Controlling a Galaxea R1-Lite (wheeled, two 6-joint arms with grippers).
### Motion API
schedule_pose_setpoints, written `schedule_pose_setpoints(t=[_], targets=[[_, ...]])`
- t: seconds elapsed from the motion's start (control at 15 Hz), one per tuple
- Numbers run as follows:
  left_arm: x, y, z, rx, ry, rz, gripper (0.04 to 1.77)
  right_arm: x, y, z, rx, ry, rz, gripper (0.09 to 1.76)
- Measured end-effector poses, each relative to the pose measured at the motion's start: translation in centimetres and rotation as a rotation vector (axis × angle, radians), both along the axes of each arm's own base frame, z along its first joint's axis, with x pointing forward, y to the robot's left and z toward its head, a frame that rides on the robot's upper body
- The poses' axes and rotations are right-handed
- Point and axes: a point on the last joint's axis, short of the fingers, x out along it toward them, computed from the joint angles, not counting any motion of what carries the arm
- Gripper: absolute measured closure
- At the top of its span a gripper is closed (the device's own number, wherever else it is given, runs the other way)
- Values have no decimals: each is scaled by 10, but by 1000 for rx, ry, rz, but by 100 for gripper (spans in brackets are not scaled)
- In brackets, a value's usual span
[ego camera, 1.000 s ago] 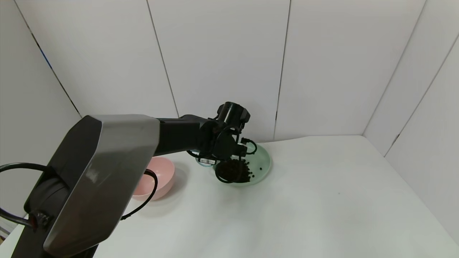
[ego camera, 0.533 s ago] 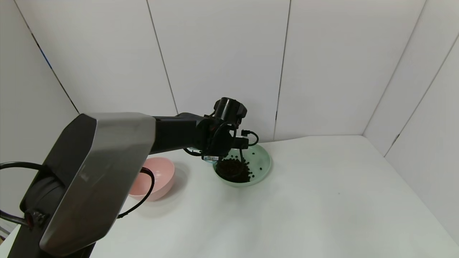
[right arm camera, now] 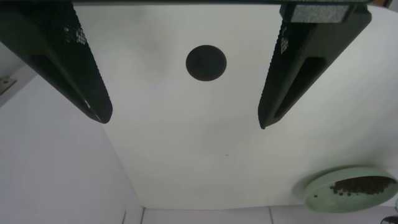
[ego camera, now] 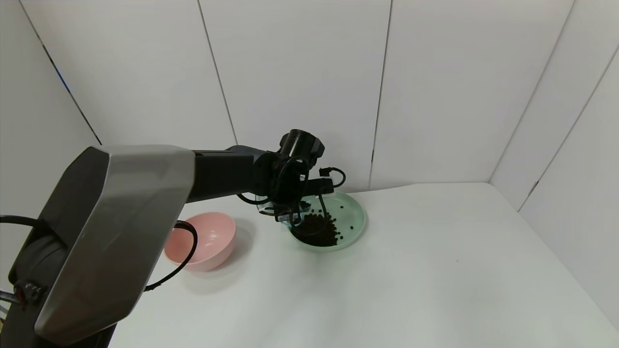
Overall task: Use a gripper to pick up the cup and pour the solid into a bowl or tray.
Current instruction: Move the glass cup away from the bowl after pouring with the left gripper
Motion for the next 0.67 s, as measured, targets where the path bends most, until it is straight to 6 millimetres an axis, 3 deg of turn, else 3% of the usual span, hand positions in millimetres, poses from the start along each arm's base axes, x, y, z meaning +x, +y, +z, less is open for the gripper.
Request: schedule_pose_setpoints(t=[0.67], targets=[[-8, 14, 19, -525, 27, 256, 50, 0, 0, 0, 0, 1, 0, 14]])
